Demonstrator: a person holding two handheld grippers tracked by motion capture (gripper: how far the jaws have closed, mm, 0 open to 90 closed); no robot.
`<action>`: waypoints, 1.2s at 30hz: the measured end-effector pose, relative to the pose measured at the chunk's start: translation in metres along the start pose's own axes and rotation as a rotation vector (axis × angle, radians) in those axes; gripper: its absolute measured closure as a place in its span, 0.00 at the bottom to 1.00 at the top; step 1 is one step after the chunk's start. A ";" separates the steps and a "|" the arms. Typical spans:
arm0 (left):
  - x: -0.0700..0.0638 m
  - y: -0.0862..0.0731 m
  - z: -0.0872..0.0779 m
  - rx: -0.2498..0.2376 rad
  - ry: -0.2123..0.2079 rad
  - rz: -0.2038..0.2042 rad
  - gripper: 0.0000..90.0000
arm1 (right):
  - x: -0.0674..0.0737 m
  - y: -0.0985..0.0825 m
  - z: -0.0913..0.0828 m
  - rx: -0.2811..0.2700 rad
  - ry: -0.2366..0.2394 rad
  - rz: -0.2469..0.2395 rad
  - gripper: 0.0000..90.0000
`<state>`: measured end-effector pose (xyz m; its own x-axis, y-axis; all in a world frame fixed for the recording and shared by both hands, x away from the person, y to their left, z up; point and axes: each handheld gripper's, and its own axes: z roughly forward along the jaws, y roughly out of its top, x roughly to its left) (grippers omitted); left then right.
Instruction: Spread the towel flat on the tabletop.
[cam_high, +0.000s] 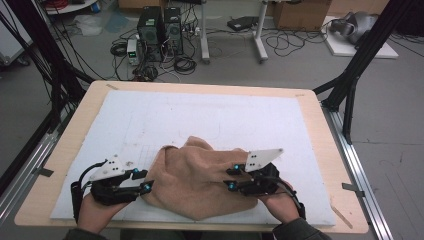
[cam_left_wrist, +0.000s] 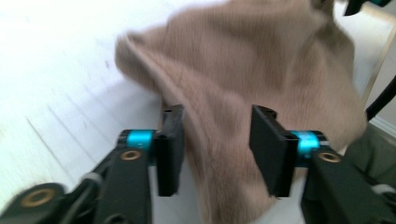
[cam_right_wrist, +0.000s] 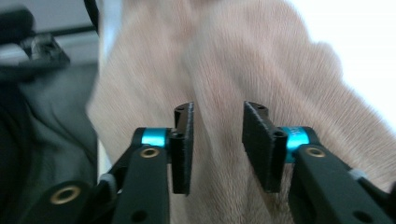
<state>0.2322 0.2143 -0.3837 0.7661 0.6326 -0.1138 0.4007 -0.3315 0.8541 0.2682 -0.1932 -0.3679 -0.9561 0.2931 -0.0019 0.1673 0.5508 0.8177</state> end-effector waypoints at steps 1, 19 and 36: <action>0.000 0.012 -0.001 -0.013 -0.007 0.015 0.57 | 0.000 0.005 -0.006 -0.014 -0.011 -0.009 0.64; 0.041 0.008 0.084 0.243 0.026 0.041 0.59 | -0.051 -0.028 0.026 0.095 -0.015 0.115 0.77; 0.041 0.047 0.035 -0.065 0.121 -0.011 0.95 | -0.074 0.029 -0.012 0.031 -0.155 0.028 0.91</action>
<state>0.3000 0.2002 -0.3658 0.6938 0.7172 -0.0645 0.3722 -0.2805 0.8847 0.3410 -0.2086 -0.3370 -0.9029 0.4241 -0.0702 0.2028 0.5640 0.8005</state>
